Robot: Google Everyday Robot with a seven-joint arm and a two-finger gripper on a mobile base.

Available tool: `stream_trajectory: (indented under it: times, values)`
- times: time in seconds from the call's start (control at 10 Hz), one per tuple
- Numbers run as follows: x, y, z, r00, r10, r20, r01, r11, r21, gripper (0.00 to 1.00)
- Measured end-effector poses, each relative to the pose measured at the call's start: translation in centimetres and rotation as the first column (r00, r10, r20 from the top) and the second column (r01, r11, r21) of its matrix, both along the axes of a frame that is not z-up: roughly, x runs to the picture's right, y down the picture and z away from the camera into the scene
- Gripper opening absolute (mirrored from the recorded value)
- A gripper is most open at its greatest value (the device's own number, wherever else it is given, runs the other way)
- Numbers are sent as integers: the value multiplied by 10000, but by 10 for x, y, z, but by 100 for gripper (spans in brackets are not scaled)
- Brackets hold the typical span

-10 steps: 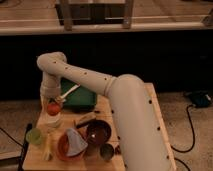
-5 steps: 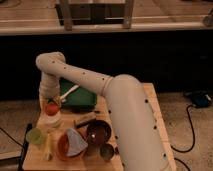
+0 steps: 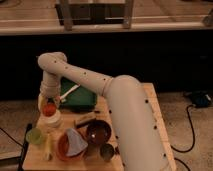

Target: Place apple in paper cup

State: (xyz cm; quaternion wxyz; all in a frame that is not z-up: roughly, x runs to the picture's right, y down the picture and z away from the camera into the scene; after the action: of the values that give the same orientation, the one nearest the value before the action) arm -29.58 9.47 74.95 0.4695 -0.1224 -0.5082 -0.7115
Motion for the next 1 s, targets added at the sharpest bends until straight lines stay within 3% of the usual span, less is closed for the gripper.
stream_trajectory:
  times: [1.0]
  values:
    - [5, 2, 0, 9996, 238, 155, -236, 9996, -174, 80]
